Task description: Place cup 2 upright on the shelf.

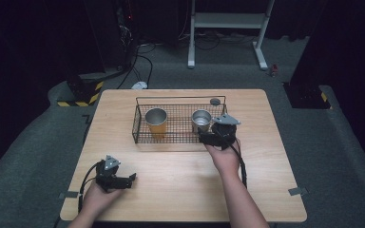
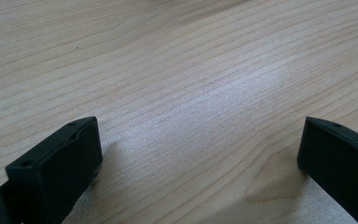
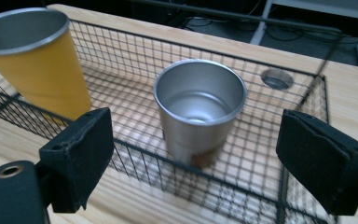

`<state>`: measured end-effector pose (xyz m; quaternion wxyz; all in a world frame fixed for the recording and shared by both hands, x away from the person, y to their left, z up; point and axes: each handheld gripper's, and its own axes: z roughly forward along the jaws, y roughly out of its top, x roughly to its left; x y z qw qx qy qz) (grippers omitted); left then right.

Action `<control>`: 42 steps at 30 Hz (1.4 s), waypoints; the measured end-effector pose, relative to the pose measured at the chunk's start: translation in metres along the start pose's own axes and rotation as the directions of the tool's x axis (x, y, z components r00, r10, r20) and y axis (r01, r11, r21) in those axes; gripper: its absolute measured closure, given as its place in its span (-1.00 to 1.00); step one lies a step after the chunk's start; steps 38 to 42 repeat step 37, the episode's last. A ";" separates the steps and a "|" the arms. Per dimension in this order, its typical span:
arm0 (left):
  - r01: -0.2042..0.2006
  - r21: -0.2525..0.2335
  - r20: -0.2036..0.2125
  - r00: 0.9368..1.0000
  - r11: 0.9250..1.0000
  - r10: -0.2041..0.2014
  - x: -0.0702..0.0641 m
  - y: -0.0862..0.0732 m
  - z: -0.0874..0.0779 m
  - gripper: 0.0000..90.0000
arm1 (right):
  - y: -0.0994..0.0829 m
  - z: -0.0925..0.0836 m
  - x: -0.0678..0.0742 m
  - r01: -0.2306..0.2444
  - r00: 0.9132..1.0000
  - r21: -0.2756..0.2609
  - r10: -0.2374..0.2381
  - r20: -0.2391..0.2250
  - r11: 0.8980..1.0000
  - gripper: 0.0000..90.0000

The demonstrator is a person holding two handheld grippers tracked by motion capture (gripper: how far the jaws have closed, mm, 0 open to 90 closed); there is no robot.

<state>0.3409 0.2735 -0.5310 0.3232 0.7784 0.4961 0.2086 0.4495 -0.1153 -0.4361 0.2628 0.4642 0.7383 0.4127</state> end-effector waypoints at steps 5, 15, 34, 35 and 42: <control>-0.004 0.000 -0.002 1.000 1.000 0.004 0.000 0.000 0.000 -0.99 | -0.026 -0.017 -0.010 -0.022 1.000 -0.012 0.021 -0.003 1.000 -0.75; -0.003 0.000 -0.002 1.000 1.000 0.003 0.000 0.000 0.000 -0.99 | -0.075 -0.046 -0.036 -0.041 0.998 0.024 0.040 0.043 0.999 -0.77; -0.002 0.000 -0.002 1.000 1.000 0.002 0.000 0.000 0.000 -0.99 | -0.149 -0.073 -0.063 -0.082 0.991 0.240 0.055 0.119 0.967 -0.79; -0.001 0.000 -0.003 1.000 1.000 0.001 0.000 0.000 0.000 -0.99 | -0.149 -0.072 -0.062 -0.089 0.991 0.236 0.062 0.122 0.968 -0.78; 0.002 -0.002 -0.004 1.000 1.000 -0.002 0.000 0.000 0.000 -0.99 | -0.148 -0.072 -0.061 -0.090 0.990 0.237 0.062 0.124 0.967 -0.78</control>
